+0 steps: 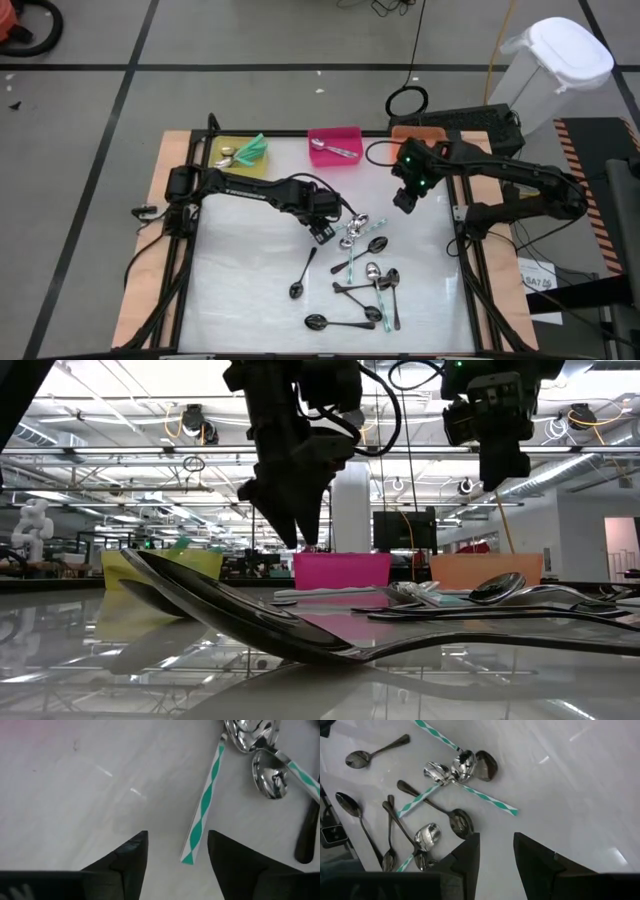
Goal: Sort silverware by color (type)
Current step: Put the white patterned spoon into the pink bin
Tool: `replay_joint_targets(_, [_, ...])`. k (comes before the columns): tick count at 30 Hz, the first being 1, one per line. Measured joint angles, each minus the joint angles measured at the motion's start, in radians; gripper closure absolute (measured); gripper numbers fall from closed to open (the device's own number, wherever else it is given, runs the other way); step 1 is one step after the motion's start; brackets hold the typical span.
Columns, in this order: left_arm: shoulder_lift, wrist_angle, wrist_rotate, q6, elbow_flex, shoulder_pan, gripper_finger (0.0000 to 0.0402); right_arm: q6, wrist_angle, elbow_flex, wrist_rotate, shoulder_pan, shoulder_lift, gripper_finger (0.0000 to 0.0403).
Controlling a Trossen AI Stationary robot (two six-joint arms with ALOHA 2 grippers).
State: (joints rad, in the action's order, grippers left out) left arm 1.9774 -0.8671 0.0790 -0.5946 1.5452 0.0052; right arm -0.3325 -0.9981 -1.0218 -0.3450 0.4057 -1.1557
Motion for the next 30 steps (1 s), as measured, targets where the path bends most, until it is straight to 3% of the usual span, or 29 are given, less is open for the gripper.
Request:
replay_joint_targets(9, [0.0, 0.006, 0.02, -0.116, 0.0, -0.001, 0.0195, 0.003, 0.009, 0.0, 0.0, -0.018, 0.0, 0.0287])
replay_joint_targets(30, [0.0, 0.112, 0.023, -0.034, 0.0, -0.008, 0.0195, 0.011, 0.041, 0.0, 0.002, -0.018, 0.0, 0.0287])
